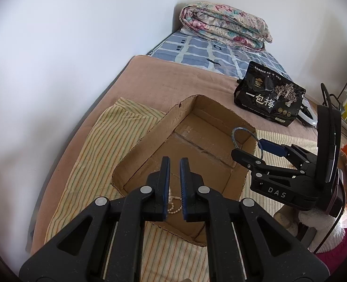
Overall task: Organize jewelry
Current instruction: 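Carry the pearls to the box with the left tool while the right tool carries the bangle, then open both tools to drop the pearls and bangle into the box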
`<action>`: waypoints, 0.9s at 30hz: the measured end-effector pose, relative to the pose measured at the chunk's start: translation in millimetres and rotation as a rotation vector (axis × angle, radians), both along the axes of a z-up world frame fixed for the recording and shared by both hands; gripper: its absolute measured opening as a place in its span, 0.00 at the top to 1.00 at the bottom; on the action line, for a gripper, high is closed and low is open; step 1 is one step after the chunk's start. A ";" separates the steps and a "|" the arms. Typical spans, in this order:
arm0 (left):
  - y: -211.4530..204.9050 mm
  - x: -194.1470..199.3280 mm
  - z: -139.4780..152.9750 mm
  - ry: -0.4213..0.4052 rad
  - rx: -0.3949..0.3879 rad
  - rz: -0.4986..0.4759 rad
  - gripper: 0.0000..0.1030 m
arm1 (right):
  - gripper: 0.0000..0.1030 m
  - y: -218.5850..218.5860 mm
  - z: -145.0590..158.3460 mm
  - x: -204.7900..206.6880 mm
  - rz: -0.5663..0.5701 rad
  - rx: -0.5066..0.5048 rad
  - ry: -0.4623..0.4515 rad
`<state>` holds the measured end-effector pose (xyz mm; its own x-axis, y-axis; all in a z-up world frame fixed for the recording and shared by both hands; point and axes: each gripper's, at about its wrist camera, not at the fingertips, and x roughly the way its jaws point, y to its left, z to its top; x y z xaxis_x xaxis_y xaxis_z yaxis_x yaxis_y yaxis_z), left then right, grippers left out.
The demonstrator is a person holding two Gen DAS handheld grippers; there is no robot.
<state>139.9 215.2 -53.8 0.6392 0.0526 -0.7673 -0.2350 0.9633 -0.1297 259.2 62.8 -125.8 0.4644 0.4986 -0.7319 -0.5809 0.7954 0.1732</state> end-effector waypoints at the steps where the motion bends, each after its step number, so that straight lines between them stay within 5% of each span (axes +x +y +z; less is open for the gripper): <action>1: 0.8 0.5 -0.4 0.002 -0.003 0.002 0.94 | 0.26 0.9 -1.6 1.0 0.002 0.000 0.000; 5: 0.3 3.8 -0.5 0.010 -0.011 0.005 0.94 | 0.13 -0.1 -0.5 0.6 -0.012 0.005 -0.007; 9: -1.8 4.4 0.2 0.007 -0.009 -0.001 0.84 | 0.13 -5.8 3.1 1.7 -0.029 0.011 -0.010; 23: -20.6 3.6 8.7 -0.017 0.009 -0.022 0.83 | 0.12 -37.8 19.7 -5.2 -0.083 0.002 -0.048; 27: -29.5 3.2 12.8 -0.031 0.005 -0.036 0.68 | 0.11 -54.2 26.7 -7.4 -0.109 -0.006 -0.061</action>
<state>143.1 185.7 -41.0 0.6643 0.0332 -0.7467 -0.1963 0.9717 -0.1314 251.9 8.6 -99.0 0.5593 0.4384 -0.7035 -0.4998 0.8554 0.1357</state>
